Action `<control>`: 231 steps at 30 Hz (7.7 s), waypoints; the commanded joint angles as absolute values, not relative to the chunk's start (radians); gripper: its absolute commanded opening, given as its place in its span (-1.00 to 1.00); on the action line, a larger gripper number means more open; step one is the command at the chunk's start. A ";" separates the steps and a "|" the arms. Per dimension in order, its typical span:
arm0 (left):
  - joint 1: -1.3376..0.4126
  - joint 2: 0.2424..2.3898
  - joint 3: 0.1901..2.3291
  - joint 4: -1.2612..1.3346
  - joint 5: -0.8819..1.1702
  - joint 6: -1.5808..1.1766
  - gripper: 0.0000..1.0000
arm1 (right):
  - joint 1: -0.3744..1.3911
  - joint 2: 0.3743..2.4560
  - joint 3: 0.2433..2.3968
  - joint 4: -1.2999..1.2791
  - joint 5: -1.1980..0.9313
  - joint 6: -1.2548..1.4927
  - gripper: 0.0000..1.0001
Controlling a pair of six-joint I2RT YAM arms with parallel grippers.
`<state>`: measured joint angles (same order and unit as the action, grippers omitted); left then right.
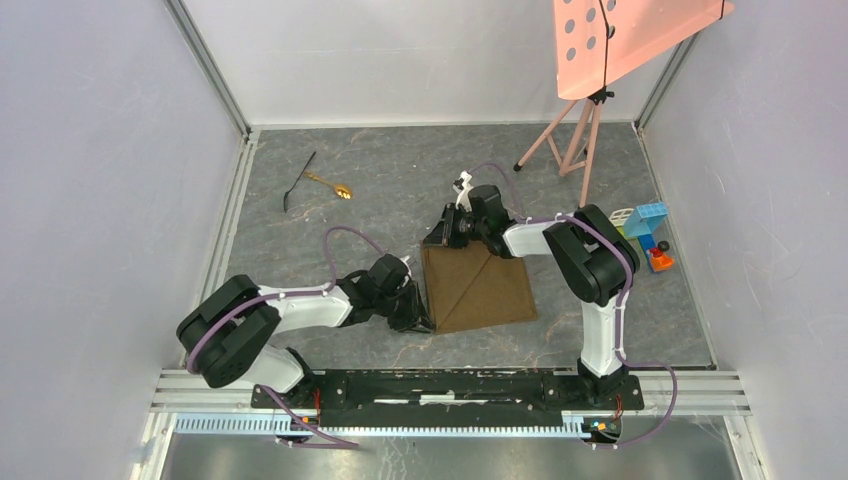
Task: Fold the napkin into a case and place the utensils inside
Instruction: Fold the top corner of the square-folded napkin at the center of the board, then smooth out the upper triangle-folded napkin at the center of the board, then move the upper triangle-folded napkin to the center of the board, then pick up the upper triangle-folded napkin from the center of the board.
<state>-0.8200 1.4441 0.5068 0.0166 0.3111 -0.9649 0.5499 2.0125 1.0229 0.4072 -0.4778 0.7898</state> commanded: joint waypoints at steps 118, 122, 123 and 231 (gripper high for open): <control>-0.706 1.553 0.932 -0.119 0.427 -0.855 0.43 | 0.228 1.751 0.954 0.035 -0.533 0.221 0.41; -0.635 1.669 0.975 -0.079 0.429 -0.847 0.47 | 0.219 1.795 0.966 0.024 -0.486 0.208 0.40; -0.627 1.708 0.993 -0.080 0.429 -0.833 0.46 | 0.220 1.800 0.971 0.004 -0.460 0.200 0.40; -0.532 0.779 0.615 -0.419 0.153 -0.759 0.71 | 1.124 1.669 0.939 -0.558 0.167 0.394 -0.12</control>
<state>-0.5343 0.7788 0.6037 -0.4259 0.1627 -0.7471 1.1172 1.6527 0.9649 -0.5983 0.1509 0.3931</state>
